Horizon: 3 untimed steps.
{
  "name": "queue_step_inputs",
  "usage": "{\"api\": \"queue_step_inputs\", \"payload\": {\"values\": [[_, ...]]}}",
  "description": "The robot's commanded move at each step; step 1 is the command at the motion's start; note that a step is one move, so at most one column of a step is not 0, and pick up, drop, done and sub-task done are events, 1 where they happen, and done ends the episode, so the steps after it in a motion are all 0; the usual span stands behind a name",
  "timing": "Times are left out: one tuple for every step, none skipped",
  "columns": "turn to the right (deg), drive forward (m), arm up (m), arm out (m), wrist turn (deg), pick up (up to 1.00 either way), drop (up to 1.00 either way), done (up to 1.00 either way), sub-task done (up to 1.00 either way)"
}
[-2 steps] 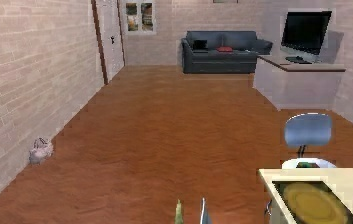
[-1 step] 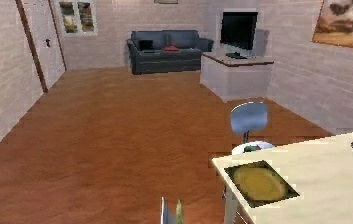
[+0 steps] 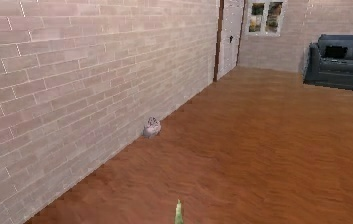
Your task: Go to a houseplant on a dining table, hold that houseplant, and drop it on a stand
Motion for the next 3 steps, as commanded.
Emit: {"api": "queue_step_inputs", "payload": {"values": [[-45.0, 0.00, 0.00, 0.00, 0.0, 0.00, 0.00, 0.00, 0.00], [-12.0, 0.00, 0.00, 0.00, 0.0, 0.00, 0.00, 0.00, 0.00], [0.0, 0.35, 0.00, 0.00, 0.0, 0.00, 0.00, 0.00, 0.00]]}}
